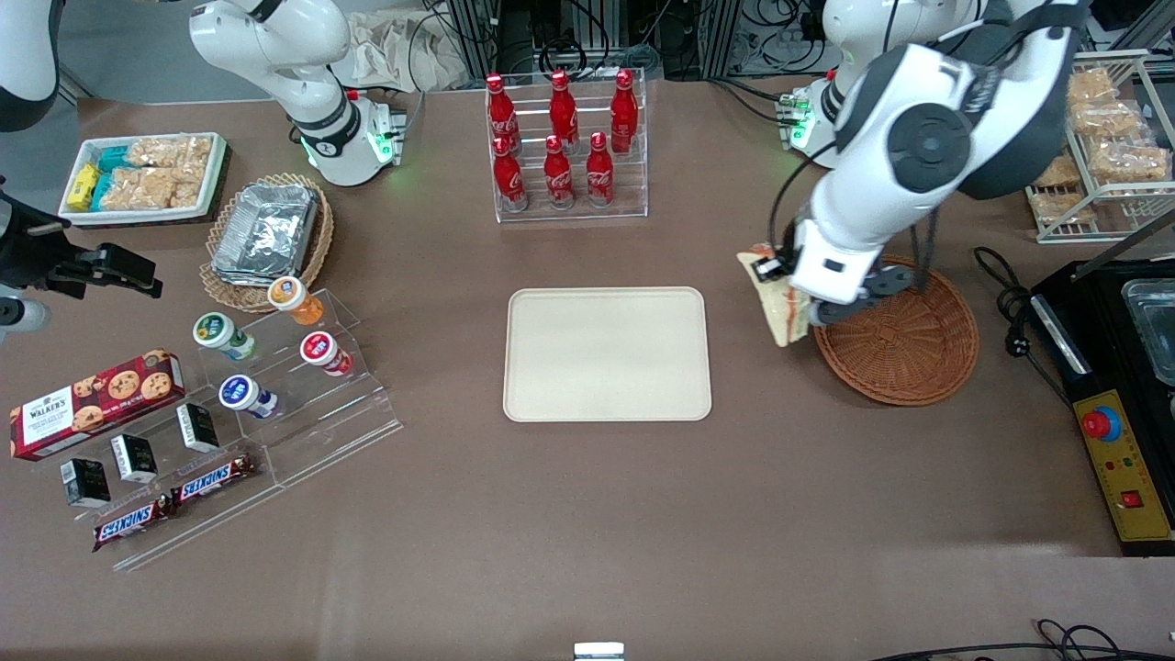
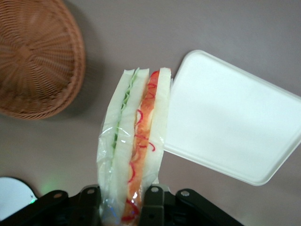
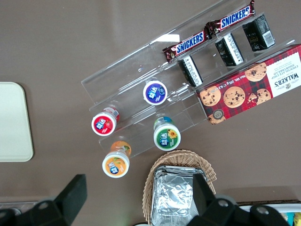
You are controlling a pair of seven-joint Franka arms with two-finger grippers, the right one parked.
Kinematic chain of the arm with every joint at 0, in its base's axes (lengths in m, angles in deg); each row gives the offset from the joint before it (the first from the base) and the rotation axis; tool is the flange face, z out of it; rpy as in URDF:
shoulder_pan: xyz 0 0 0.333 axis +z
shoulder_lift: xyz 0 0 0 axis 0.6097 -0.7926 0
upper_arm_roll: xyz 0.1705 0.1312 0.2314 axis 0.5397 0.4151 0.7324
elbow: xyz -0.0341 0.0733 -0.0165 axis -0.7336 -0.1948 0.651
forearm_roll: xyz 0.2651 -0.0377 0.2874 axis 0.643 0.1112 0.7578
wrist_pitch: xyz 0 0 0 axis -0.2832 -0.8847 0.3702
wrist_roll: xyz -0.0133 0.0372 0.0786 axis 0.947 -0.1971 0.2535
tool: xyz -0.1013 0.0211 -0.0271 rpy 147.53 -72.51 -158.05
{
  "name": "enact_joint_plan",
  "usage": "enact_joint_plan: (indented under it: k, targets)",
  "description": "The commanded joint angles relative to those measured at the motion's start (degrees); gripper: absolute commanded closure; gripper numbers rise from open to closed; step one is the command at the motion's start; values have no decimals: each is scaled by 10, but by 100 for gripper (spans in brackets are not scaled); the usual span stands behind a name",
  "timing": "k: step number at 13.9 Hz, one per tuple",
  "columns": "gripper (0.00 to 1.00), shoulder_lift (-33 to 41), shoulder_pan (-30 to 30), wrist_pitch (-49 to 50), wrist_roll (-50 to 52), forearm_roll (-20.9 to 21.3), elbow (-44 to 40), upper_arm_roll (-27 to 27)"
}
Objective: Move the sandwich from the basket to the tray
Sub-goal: 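Carry the sandwich over the cream tray and lower it onto the tray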
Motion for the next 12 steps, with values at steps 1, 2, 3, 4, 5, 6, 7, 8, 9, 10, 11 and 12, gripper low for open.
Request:
enact_joint_plan:
  k: [1, 2, 3, 4, 5, 6, 7, 8, 9, 10, 11, 12]
  targets:
    - [100, -16, -36, -54, -31, 33, 29, -1]
    - [100, -28, -51, -74, -34, 37, 37, -1]
    - [100, -44, -61, -94, -33, 56, 43, -1]
    - [100, -61, -65, -114, -35, 77, 47, -1]
    - [100, -83, -72, -136, -34, 91, 49, -1]
    - [100, -102, -85, -165, -32, 100, 52, -1]
    - [100, -126, -89, -189, -26, 115, 53, 0]
    - [100, -150, -93, -209, -22, 141, 52, 0]
    - [100, -177, -106, -217, -12, 178, 46, 0]
    - [100, -201, -111, -222, -5, 219, 41, 1]
    - [100, -222, -111, -235, -4, 241, 41, 1]
    - [100, -232, -111, -247, -4, 247, 42, 2]
